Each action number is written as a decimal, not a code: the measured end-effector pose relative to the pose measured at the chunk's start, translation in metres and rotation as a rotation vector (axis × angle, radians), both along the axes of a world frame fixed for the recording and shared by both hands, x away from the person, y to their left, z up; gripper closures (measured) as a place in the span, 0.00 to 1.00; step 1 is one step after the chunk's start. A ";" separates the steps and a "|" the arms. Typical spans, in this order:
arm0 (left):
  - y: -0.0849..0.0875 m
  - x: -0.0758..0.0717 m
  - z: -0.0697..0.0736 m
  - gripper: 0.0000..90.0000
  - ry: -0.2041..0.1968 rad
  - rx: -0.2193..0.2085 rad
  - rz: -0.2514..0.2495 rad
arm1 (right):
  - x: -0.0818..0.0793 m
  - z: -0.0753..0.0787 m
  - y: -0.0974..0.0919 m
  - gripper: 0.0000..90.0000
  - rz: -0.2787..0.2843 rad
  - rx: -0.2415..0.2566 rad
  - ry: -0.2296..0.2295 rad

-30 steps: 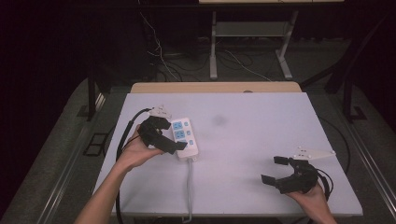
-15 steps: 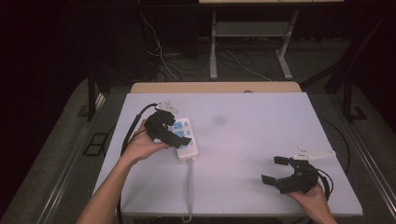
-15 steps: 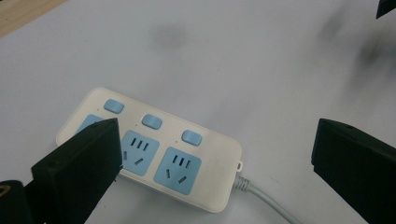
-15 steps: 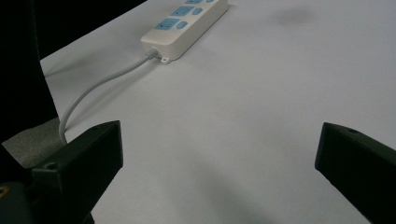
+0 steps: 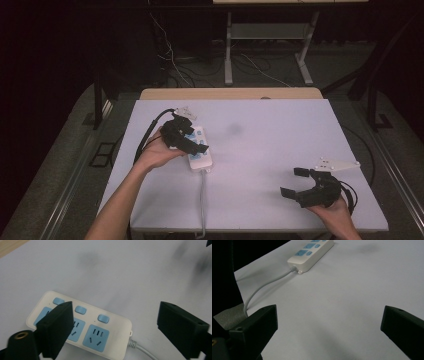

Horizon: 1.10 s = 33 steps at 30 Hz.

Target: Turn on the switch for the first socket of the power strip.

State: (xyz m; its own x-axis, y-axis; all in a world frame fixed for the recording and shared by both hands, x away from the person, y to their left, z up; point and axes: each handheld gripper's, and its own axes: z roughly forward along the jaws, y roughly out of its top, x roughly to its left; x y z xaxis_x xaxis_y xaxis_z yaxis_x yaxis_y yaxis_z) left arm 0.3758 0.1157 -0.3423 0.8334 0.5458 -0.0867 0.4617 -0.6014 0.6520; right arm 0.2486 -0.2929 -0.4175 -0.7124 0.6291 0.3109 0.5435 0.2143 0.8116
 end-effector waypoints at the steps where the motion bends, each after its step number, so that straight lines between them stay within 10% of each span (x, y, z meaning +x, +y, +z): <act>1: -0.001 0.001 -0.001 0.18 0.003 0.000 -0.001 | 0.000 0.000 0.000 0.01 0.000 0.000 -0.001; 21: -0.006 0.015 -0.018 0.81 0.043 0.010 -0.021 | 0.000 0.000 0.000 0.01 0.004 -0.004 0.003; 33: -0.013 0.021 -0.029 0.99 0.067 0.041 -0.027 | 0.000 -0.001 0.000 0.01 0.006 -0.003 0.003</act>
State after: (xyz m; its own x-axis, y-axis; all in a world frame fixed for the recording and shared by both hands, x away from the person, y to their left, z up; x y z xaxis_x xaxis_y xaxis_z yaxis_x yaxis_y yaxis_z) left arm 0.3965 0.1027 -0.3717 0.8407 0.5278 -0.1212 0.4872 -0.6395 0.5947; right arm 0.2484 -0.2931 -0.4181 -0.7151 0.6259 0.3113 0.5447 0.2198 0.8093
